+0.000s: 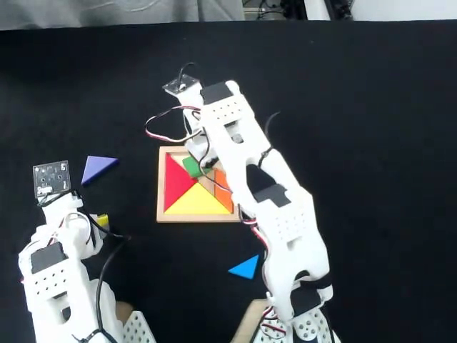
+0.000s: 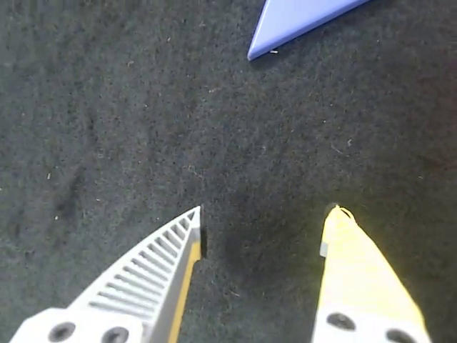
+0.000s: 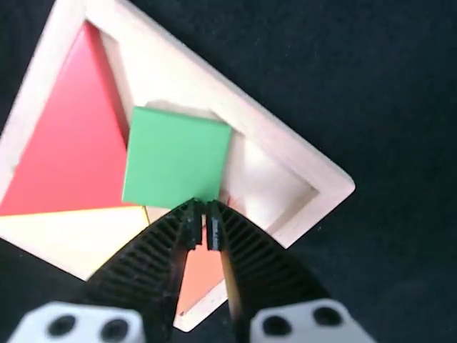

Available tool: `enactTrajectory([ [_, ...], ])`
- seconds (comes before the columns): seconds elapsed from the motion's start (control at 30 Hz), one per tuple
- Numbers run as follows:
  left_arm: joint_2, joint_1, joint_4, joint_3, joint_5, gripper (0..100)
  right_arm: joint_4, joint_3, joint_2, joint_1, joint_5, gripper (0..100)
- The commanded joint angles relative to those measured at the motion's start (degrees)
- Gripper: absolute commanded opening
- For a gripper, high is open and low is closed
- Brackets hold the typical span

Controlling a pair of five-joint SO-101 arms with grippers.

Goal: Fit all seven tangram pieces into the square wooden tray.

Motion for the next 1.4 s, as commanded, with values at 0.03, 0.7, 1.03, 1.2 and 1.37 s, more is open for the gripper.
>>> enactTrajectory([
  [0.03, -0.62, 0.75, -0.62, -0.13, -0.44, 27, -0.88, -1.45, -3.47, 0.97, 0.09, 1.1],
  [0.7, -0.62, 0.48, -0.62, -0.04, -0.44, 27, 5.36, -6.2, 2.68, 0.09, 0.09, 1.1],
  [1.03, -0.62, 0.57, -0.62, -0.04, -0.44, 27, 3.16, -9.45, 2.59, 0.35, 0.09, 1.1],
  [1.2, -0.62, 0.57, -0.62, -0.04, -0.44, 27, 2.55, -9.54, 2.24, 1.14, 0.44, 1.1],
  [1.37, -0.62, 0.48, -0.62, -0.04, -0.44, 27, 9.49, -15.52, -0.66, 1.23, 0.53, 1.1],
])
